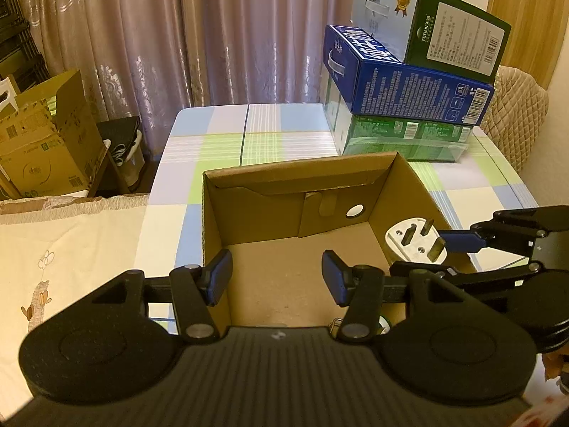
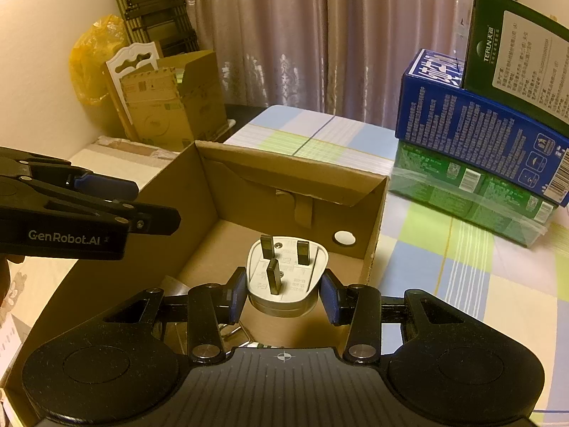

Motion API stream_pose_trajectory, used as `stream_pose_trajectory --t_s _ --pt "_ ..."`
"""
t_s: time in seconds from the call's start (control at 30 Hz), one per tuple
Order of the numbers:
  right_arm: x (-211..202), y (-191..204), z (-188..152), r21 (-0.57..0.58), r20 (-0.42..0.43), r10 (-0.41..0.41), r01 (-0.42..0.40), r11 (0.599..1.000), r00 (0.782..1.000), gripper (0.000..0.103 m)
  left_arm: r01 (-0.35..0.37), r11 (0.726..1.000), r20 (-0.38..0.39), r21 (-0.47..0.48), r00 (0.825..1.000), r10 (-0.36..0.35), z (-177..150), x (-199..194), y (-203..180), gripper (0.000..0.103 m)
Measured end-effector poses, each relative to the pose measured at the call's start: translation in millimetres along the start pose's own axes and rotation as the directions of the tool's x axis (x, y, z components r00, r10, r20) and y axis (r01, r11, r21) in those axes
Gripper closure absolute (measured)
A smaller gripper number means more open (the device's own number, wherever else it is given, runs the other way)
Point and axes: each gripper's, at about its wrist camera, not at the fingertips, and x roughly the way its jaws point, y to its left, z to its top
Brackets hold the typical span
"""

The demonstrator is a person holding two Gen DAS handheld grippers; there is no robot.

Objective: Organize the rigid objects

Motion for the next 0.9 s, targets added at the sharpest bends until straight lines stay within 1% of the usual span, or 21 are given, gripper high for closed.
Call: stream_pose_trajectory --t_s 0.27,0.43,0.9 --pt "2 -6 2 0.028 0.003 -0.007 0.007 1.0 1.0 0.063 -0.004 1.0 0.002 -0.002 1.0 0.004 0 -1 0 0.052" --pt "-3 -8 3 0.021 0.029 -0.01 0.009 1.0 1.0 0.062 -0.005 1.0 0.005 -0.004 1.0 0.005 0 -2 1 0.052" --pt "-14 -4 2 0.013 0.026 -0.006 0.005 1.0 1.0 0.06 -0.007 1.0 0.015 -0.007 1.0 0.007 -2 -16 1 0.052"
